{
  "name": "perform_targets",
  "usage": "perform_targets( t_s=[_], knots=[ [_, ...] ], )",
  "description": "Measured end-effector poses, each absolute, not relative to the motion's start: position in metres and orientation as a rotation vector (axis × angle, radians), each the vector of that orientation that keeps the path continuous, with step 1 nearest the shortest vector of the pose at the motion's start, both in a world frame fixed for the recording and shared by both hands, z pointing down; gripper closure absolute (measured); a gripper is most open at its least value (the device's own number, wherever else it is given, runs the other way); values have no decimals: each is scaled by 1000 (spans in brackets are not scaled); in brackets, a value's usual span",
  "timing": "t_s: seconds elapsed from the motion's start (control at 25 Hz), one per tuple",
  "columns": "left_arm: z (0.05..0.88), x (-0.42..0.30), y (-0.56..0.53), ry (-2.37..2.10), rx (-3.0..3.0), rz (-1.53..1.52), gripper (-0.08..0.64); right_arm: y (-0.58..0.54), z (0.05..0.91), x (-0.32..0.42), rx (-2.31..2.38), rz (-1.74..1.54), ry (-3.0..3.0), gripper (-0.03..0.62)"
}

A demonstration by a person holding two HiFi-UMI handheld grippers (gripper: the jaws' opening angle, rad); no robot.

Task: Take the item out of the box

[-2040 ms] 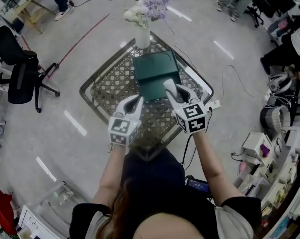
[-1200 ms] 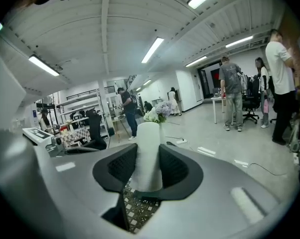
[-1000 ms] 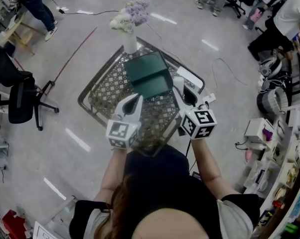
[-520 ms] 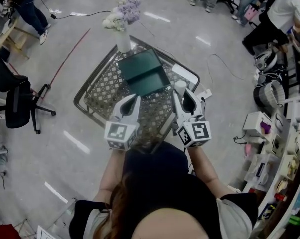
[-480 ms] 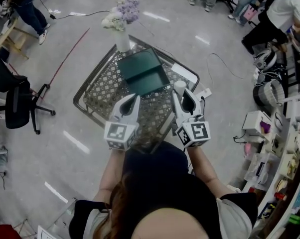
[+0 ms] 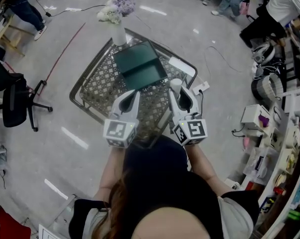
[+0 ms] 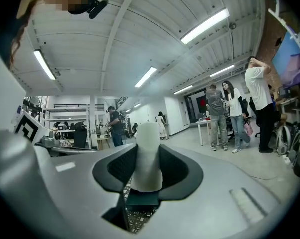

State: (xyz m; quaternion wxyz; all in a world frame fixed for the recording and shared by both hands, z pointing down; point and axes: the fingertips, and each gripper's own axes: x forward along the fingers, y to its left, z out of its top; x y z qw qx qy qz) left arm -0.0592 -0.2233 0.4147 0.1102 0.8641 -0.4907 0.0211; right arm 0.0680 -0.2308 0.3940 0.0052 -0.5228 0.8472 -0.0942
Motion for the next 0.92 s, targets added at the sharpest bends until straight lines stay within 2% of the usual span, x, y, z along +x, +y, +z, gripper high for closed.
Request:
perform_targets(
  t_s=[0.92],
  knots=[
    [429, -69, -221, -1461, 2514, 99, 552, -227, 403, 62, -1650, -318, 2679, 459]
  ],
)
